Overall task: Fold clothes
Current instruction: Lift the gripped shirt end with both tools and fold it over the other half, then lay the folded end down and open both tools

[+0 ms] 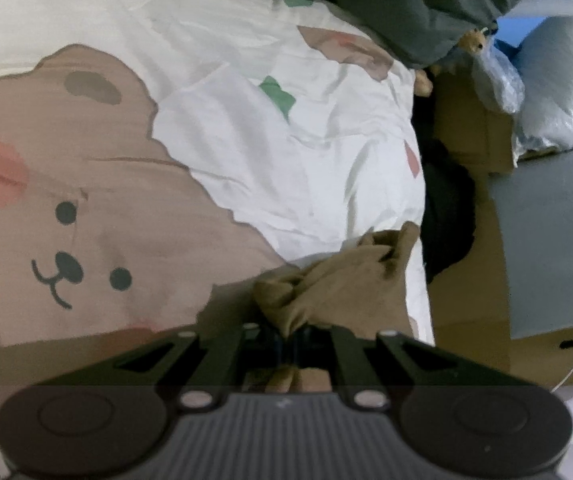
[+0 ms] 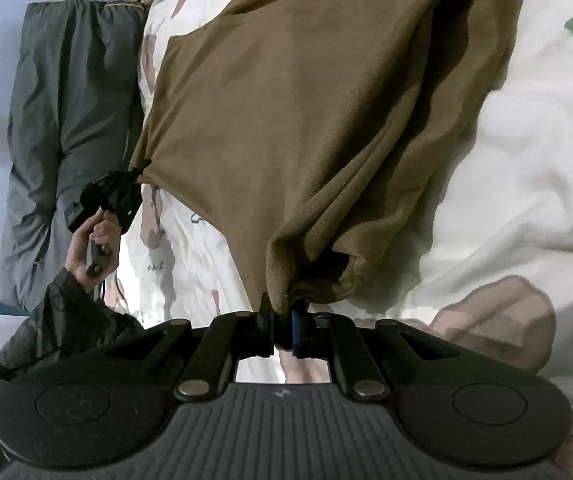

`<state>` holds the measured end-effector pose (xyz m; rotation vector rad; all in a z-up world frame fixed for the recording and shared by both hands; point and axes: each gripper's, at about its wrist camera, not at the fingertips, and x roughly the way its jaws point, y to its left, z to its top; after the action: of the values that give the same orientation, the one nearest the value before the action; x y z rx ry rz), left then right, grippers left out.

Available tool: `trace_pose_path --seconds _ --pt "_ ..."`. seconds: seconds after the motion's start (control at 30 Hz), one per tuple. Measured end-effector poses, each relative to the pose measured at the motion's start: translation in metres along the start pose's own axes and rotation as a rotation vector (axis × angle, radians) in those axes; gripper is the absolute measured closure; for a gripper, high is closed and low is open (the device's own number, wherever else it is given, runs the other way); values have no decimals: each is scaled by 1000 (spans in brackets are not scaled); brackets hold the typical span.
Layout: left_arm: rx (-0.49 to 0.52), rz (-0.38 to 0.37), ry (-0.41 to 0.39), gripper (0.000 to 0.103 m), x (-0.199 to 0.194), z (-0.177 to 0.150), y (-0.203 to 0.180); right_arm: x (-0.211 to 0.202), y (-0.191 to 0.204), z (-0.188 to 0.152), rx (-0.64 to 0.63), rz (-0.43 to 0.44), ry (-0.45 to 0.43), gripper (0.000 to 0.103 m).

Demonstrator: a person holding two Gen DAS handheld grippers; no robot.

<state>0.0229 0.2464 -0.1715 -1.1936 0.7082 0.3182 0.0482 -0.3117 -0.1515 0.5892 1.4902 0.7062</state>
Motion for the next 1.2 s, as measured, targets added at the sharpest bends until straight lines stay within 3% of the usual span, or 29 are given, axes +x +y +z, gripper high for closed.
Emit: trace_pose_path --seconds 0.43,0.5,0.6,0.63,0.7,0.93,1.2 --pt "54 43 5 97 10 1 2 -9 -1 -14 -76 -83 27 94" --pt "51 52 10 93 9 1 1 -9 1 -16 -111 -117 30 92" --pt "64 81 24 82 7 -3 -7 -7 8 -20 -184 -179 42 81" --pt "98 94 35 78 6 -4 -14 -7 11 -22 -214 -193 48 65" --pt "152 110 50 62 5 -6 -23 -7 16 -27 -269 -214 61 46" --pt "339 183 85 55 -1 -28 -52 -15 24 -33 -355 -234 82 40" --pt "445 211 62 49 -24 -57 -65 -33 31 -34 -422 -277 51 38"
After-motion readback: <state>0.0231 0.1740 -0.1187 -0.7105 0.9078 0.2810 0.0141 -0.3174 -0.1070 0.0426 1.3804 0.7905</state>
